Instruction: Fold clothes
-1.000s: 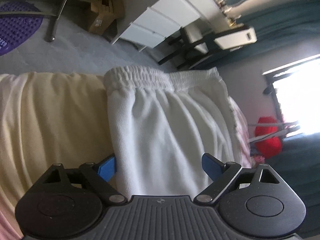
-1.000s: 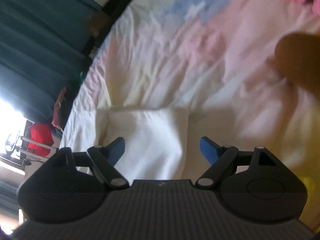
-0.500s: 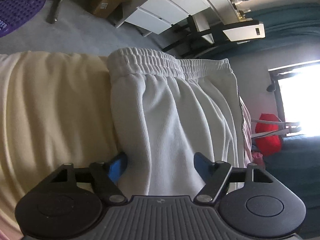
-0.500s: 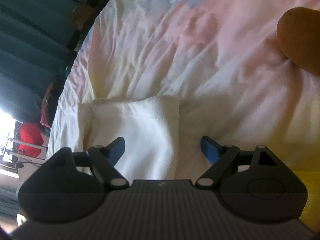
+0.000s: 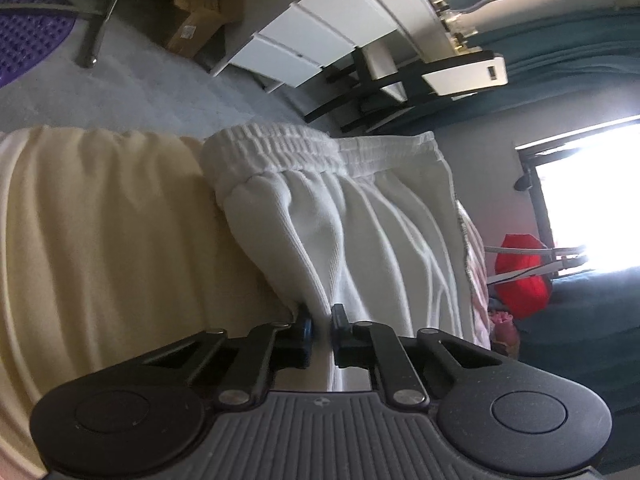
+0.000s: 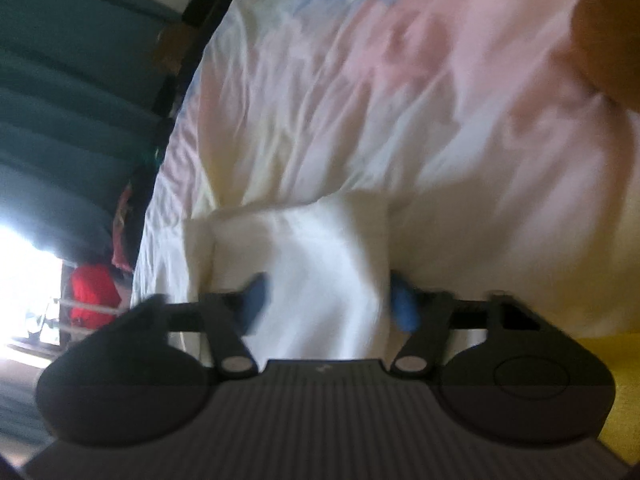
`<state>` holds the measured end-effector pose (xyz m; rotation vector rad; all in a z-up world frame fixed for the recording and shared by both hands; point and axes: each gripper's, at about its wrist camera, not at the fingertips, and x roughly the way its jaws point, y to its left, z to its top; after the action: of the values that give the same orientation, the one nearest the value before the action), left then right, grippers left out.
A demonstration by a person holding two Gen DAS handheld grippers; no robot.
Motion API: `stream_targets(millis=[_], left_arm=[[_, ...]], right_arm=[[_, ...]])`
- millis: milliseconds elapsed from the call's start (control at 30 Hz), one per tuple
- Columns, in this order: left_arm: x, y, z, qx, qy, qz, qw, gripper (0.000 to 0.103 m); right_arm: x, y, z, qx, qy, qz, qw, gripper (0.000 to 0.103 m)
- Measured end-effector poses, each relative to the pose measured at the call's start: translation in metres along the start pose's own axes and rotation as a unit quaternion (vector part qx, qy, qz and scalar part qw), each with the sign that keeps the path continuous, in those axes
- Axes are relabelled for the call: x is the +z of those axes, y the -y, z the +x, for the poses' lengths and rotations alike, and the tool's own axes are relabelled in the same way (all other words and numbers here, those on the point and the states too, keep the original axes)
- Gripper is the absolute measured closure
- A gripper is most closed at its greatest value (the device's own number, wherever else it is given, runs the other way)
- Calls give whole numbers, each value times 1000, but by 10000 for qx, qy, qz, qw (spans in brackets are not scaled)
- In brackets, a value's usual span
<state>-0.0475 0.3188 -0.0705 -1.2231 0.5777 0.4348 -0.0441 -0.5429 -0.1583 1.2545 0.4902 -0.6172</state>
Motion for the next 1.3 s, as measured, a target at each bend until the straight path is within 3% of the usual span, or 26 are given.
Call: stream_targets(millis=[100, 200, 267, 500, 700, 867, 1000, 1167, 1300], left_arm=[[-2, 8, -8, -169, 193, 136, 9996, 97], [-5, 16, -23, -393, 506, 279, 9976, 98], [-7, 23, -37, -519, 770, 508, 9944, 98], [-2, 52, -57, -648, 1205, 1035, 9852, 99], [6, 127, -46, -613, 1615, 2017, 9641, 98], [16, 199, 11, -506, 1708, 2344, 9557, 98], [13, 253, 82, -95, 1863, 2767, 9427, 98], [8, 296, 191, 460, 1724, 3056, 9353, 98], [5, 305, 272, 1008, 1551, 3223, 9284, 97]], right_arm=[[-3, -4, 0, -77, -4, -117, 9999, 96], [-2, -5, -14, 100, 320, -127, 9994, 97], [-4, -14, -30, 255, 634, -463, 9966, 98], [-17, -63, -74, 746, 1459, -1237, 9787, 98], [-5, -136, -58, 868, 1614, -2157, 9591, 98], [9, -209, -4, 773, 1686, -2508, 9501, 98], [4, -264, 77, 423, 1680, -2899, 9412, 98], [-15, -303, 182, -53, 1667, -3266, 9303, 98], [-30, -313, 251, -402, 1574, -3567, 9200, 97]])
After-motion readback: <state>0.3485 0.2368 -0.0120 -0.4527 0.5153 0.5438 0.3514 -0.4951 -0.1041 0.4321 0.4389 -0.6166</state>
